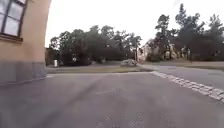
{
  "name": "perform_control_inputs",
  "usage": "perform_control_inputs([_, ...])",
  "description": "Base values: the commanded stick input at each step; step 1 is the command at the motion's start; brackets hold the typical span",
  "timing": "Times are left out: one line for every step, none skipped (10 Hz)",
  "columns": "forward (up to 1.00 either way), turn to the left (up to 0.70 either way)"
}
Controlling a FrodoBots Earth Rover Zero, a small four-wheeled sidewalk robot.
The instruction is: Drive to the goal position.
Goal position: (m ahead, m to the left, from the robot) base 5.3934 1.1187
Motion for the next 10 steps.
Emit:
perform_control_inputs([0.70,0.00])
perform_control_inputs([0.52,0.00])
perform_control_inputs([0.15,0.00])
perform_control_inputs([0.00,0.00])
perform_control_inputs([0.00,0.00])
perform_control_inputs([0.00,0.00])
perform_control_inputs([0.00,0.00])
perform_control_inputs([0.00,0.00])
perform_control_inputs([0.00,0.00])
perform_control_inputs([0.00,0.00])
